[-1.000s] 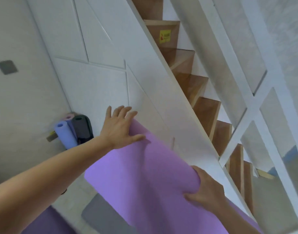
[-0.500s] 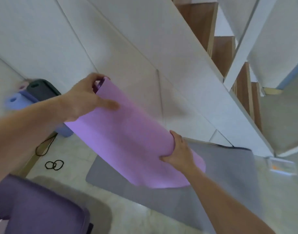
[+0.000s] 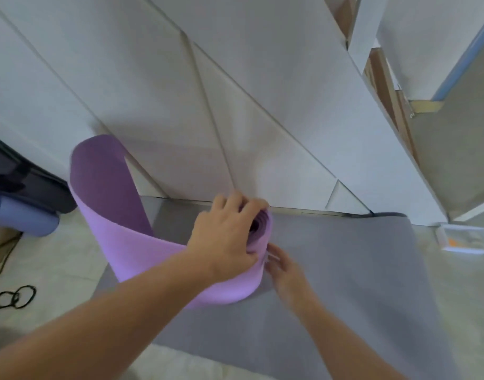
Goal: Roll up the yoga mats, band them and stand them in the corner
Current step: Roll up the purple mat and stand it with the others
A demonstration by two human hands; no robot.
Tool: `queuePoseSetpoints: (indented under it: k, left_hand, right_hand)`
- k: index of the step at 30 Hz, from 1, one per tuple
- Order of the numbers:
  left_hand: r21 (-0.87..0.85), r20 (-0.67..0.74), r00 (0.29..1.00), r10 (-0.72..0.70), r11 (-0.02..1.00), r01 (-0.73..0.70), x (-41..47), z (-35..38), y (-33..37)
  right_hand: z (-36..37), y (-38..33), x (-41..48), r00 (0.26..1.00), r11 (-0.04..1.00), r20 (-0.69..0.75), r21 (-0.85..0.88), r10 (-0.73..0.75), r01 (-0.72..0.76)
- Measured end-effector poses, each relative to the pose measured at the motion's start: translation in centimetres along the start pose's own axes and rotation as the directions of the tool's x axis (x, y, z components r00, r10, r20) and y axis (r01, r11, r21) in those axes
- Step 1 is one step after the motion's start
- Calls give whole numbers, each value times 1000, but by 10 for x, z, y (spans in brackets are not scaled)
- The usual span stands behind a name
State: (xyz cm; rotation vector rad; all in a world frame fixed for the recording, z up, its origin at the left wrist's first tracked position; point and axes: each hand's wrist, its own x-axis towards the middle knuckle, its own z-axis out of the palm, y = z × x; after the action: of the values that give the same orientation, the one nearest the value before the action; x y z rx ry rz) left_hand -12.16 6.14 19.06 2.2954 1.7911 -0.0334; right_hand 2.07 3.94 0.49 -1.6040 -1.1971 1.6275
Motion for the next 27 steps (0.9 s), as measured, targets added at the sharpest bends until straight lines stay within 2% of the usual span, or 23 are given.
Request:
queuePoseSetpoints:
  k: [2, 4, 9, 12, 14, 16, 19, 22, 24, 27]
  left_hand:
    - [14, 15, 1000, -20, 1000, 19, 9, 28, 3]
    - [10, -37, 999, -15, 1000, 16, 23, 41, 9]
    - [53, -110, 994, 13, 999, -8, 44, 43, 9]
    - [109, -120, 991, 54, 993, -41, 38, 52, -4]
    - [127, -154, 986, 68, 991, -49, 38, 61, -17]
    - [138, -144, 989, 42, 990, -22, 38, 61, -27]
    - [142, -106, 994, -11, 990, 26, 35, 50, -37]
    - [135, -115, 993, -39, 989, 55, 34, 50, -44]
    - [145, -71, 995, -71, 986, 80, 38, 47, -51]
    - [51, 4, 992, -129, 990, 128, 35, 40, -63]
  right_hand:
    - [-20, -31, -1, 997, 964, -72, 266, 17, 3]
    - [-30, -72, -2, 998, 928, -53, 368, -43, 60]
    - [-24, -118, 4, 984, 955, -61, 239, -165, 175]
    - [-18, -119, 13, 983, 973, -39, 138, -181, 184]
    - [-9, -114, 18, 984, 975, -39, 132, -176, 179]
    - [2, -118, 24, 987, 981, -27, 106, -159, 161]
    - [16, -135, 24, 989, 989, -6, -25, -145, 145]
    - [25, -137, 27, 991, 991, -16, -9, -130, 130]
    - [33, -138, 34, 992, 992, -9, 12, -125, 125]
    - [44, -146, 35, 998, 997, 27, 39, -65, 63]
